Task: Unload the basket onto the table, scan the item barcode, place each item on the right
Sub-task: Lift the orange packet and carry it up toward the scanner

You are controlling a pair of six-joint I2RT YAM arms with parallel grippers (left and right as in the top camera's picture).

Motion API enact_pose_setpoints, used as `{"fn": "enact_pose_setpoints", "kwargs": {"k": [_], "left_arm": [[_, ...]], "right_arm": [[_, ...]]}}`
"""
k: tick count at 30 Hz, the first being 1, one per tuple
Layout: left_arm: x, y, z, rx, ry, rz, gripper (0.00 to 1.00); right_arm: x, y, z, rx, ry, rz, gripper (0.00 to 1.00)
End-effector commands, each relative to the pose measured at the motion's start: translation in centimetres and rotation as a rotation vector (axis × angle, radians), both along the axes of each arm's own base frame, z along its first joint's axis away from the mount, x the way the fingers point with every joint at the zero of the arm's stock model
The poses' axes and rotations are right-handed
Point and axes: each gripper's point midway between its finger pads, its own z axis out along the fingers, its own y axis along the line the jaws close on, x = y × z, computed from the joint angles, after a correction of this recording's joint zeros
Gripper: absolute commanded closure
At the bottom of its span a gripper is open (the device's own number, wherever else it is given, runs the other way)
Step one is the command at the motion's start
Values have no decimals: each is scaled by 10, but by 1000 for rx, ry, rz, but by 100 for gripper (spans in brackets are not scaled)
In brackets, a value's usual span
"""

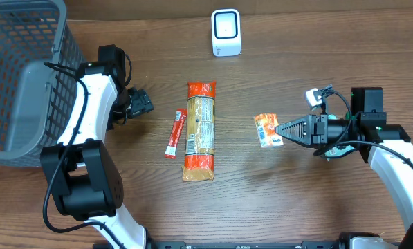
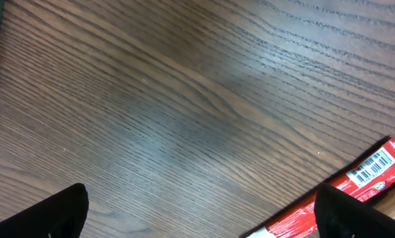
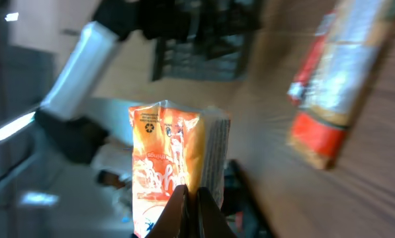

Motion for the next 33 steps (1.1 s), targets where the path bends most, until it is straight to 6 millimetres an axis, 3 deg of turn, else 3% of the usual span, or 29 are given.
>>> {"fn": "enact_pose_setpoints", "kwargs": {"k": [1,26,30,33], "left_arm": [[1,0,7,9,-16,-28,0],[2,0,7,9,-19,-28,0],[2,0,7,9,-18,-28,0],[2,0,7,9,-18,-28,0]], "right_arm": [[-10,0,34,118,-49,67,96],[-8,0,31,105,-50,58,96],[11,-3,0,-79,-45,-50,96],[28,-15,-38,-310,-20,-172,96]]}}
